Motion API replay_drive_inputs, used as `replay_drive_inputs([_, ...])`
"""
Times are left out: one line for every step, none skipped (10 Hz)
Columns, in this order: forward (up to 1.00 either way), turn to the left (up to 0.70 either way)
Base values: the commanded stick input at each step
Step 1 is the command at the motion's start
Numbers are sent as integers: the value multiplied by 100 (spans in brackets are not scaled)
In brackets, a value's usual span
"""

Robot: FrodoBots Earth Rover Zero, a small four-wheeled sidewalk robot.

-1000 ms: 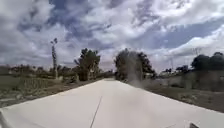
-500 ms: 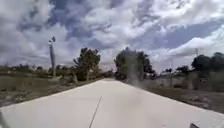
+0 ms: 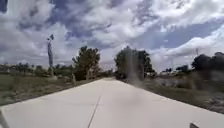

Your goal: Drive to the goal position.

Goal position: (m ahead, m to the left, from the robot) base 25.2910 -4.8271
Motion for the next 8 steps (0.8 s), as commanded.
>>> replay_drive_inputs([69, 1])
replay_drive_inputs([69, 1])
replay_drive_inputs([69, 1])
replay_drive_inputs([69, 1])
replay_drive_inputs([69, 1])
replay_drive_inputs([69, 1])
replay_drive_inputs([69, 1])
replay_drive_inputs([69, 1])
